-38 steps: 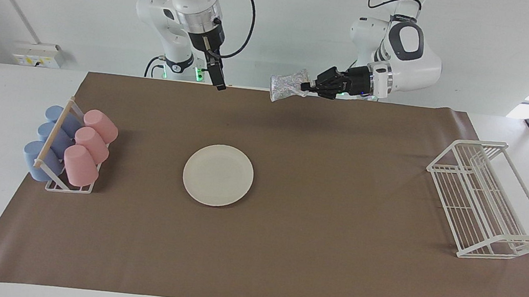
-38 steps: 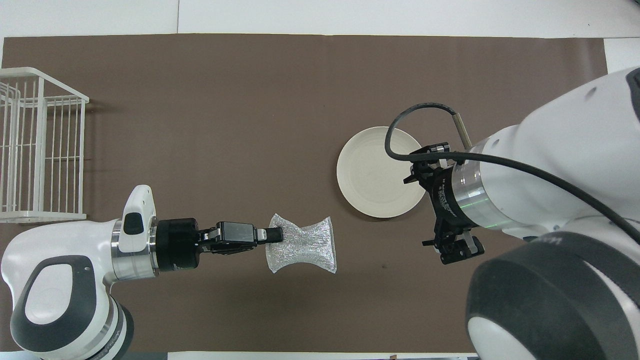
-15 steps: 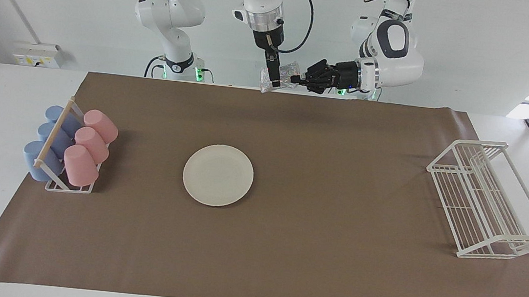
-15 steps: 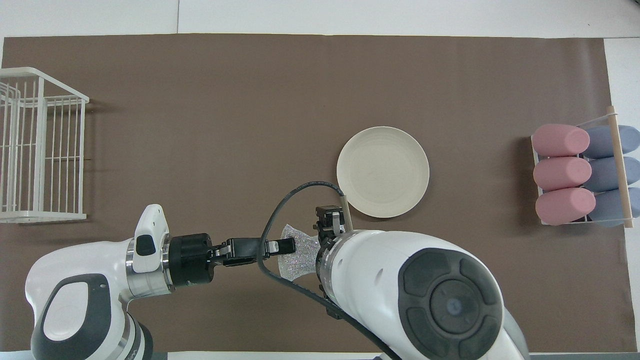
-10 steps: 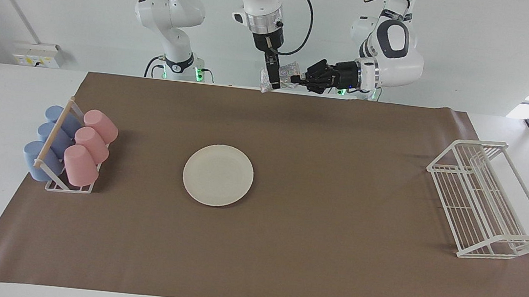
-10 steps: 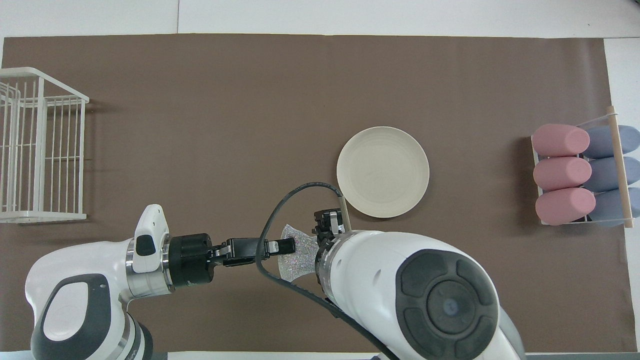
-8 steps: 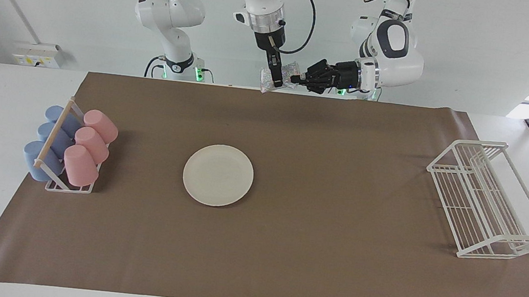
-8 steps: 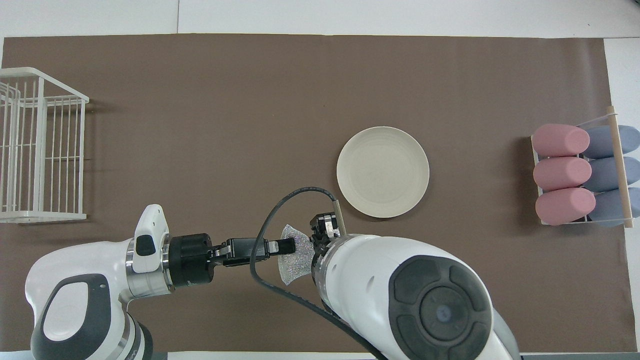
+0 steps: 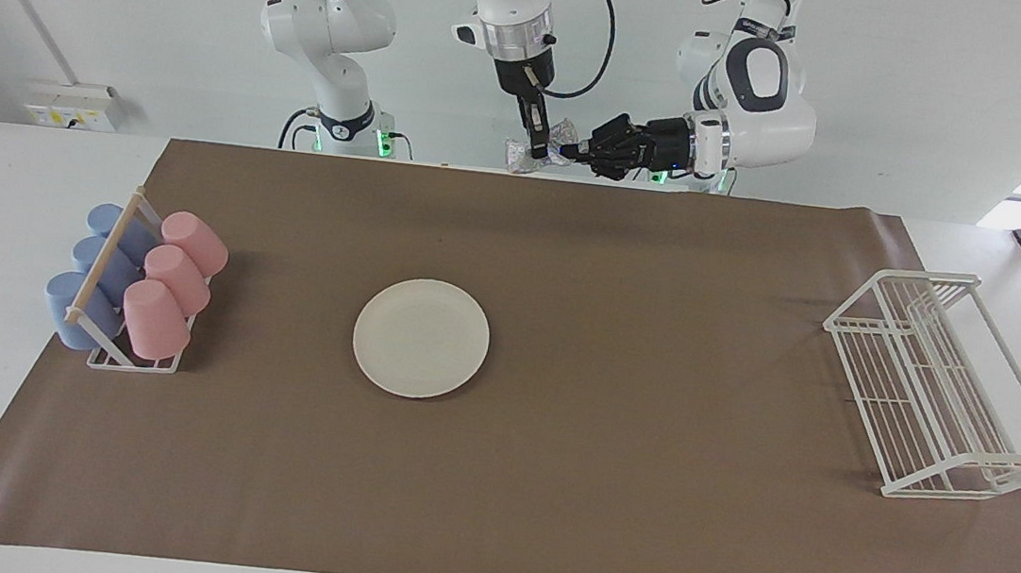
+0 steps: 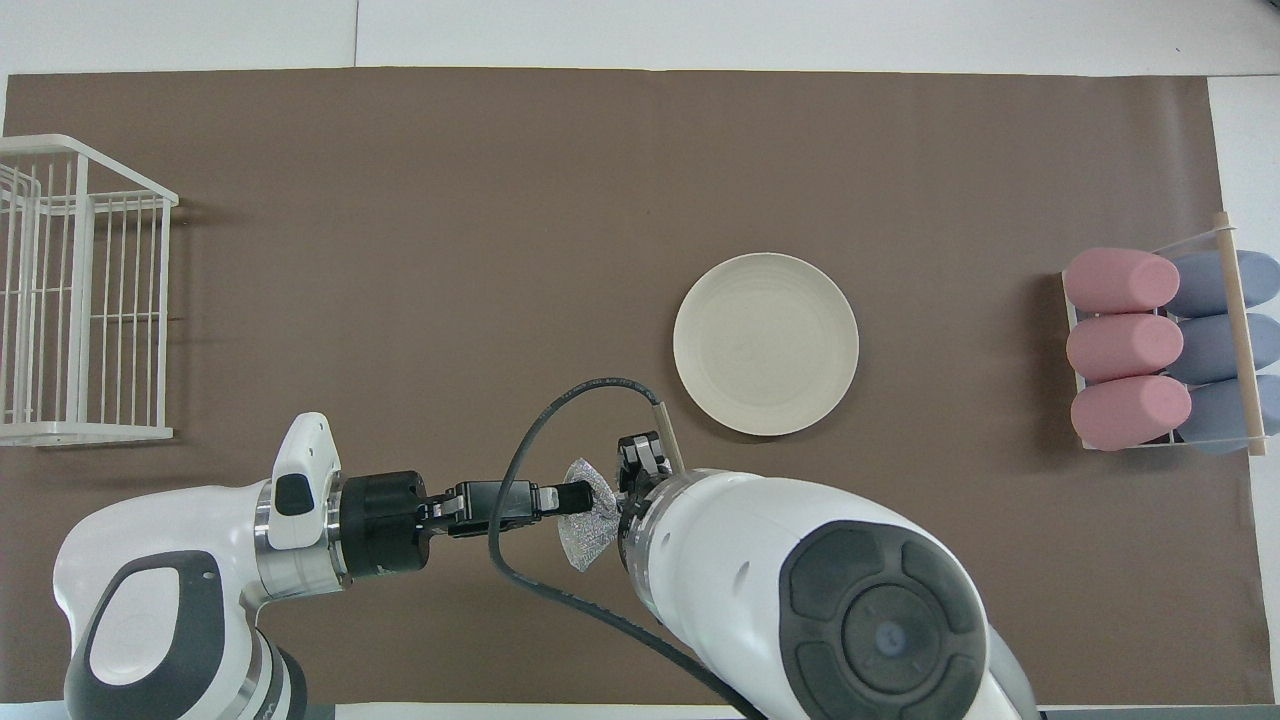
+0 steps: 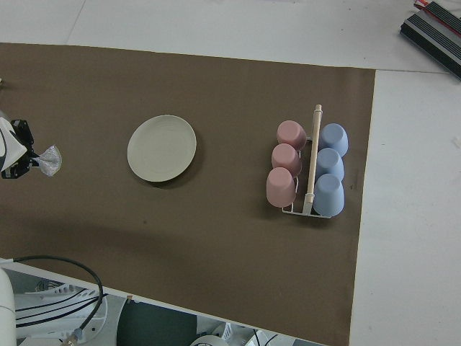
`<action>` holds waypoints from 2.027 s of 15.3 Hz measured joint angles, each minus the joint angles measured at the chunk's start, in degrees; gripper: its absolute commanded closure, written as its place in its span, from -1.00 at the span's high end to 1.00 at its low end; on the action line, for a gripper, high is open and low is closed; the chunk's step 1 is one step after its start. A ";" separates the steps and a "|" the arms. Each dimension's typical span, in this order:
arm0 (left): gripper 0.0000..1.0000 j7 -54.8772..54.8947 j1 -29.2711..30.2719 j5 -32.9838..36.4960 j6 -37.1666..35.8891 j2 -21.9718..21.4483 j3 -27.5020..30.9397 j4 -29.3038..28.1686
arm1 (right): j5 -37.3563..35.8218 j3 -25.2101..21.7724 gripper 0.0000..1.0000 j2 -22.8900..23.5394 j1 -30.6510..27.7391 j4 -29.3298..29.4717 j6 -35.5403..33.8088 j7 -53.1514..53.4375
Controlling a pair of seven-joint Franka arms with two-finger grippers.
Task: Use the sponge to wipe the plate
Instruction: 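Grasp the scrubber with the right gripper from the left gripper, then move the scrubber onto the cream plate with the right gripper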
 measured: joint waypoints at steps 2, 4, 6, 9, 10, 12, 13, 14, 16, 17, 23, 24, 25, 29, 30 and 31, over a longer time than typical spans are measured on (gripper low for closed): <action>1.00 -0.02 0.00 0.00 0.08 0.00 0.02 0.00 | 0.00 0.05 -1.00 0.00 0.06 -0.07 -0.04 -0.25; 1.00 -0.10 0.00 0.00 0.11 0.00 0.02 0.00 | 0.00 0.15 -1.00 0.00 0.11 -0.10 -0.04 -0.76; 1.00 -0.32 0.00 0.07 0.15 0.00 0.02 0.00 | -0.01 -0.03 -1.00 -0.01 -0.07 -0.20 -0.04 -3.94; 1.00 -2.68 0.13 4.21 0.59 0.00 0.14 0.00 | -0.02 -0.39 -1.00 0.06 -4.32 -1.00 0.95 -13.22; 1.00 -4.06 0.42 6.30 0.78 0.00 0.32 0.01 | -0.02 -0.54 -1.00 0.39 -6.62 -1.73 2.00 -17.20; 1.00 -6.35 1.82 10.68 0.85 0.00 0.65 0.02 | -0.01 -0.84 -1.00 2.53 -10.03 -3.54 5.38 -23.24; 1.00 -7.42 2.78 13.07 0.85 0.00 0.73 0.03 | -0.01 -0.91 -1.00 4.46 -10.65 -4.49 8.36 -24.63; 1.00 -8.55 3.85 15.73 0.84 -0.01 0.77 0.05 | -0.07 -0.90 -1.00 6.63 -10.70 -5.58 12.05 -25.10; 1.00 -10.37 5.49 21.28 0.81 -0.01 0.84 0.06 | -0.30 -0.73 -1.00 11.06 -10.47 -8.75 21.38 -25.17; 1.00 -10.86 6.14 23.61 0.76 -0.01 0.86 0.09 | -0.35 -0.64 -1.00 13.16 -10.40 -10.59 26.16 -25.22; 1.00 -14.29 10.21 44.74 -1.68 -0.03 0.91 1.49 | -0.39 -0.67 -1.00 19.45 -10.44 -15.08 37.40 -25.97; 1.00 -14.35 11.01 48.07 -1.97 -0.03 0.91 1.81 | -0.38 -0.69 -1.00 20.36 -10.49 -15.19 38.23 -26.89; 1.00 -14.41 11.54 51.36 -2.08 -0.03 0.92 2.00 | -0.38 -0.74 -1.00 21.11 -10.66 -15.29 38.63 -28.07; 1.00 -14.97 13.52 63.23 -2.12 -0.02 1.01 2.18 | -0.38 -0.89 -1.00 23.65 -12.80 -16.77 41.26 -34.30; 1.00 -14.98 14.14 66.17 -2.27 -0.02 1.02 2.18 | -0.38 -0.86 -1.00 24.12 -13.47 -17.01 42.15 -36.57; 1.00 -15.16 14.53 68.66 -2.39 -0.02 1.02 2.18 | -0.35 -0.83 -1.00 24.24 -14.38 -17.11 42.71 -39.51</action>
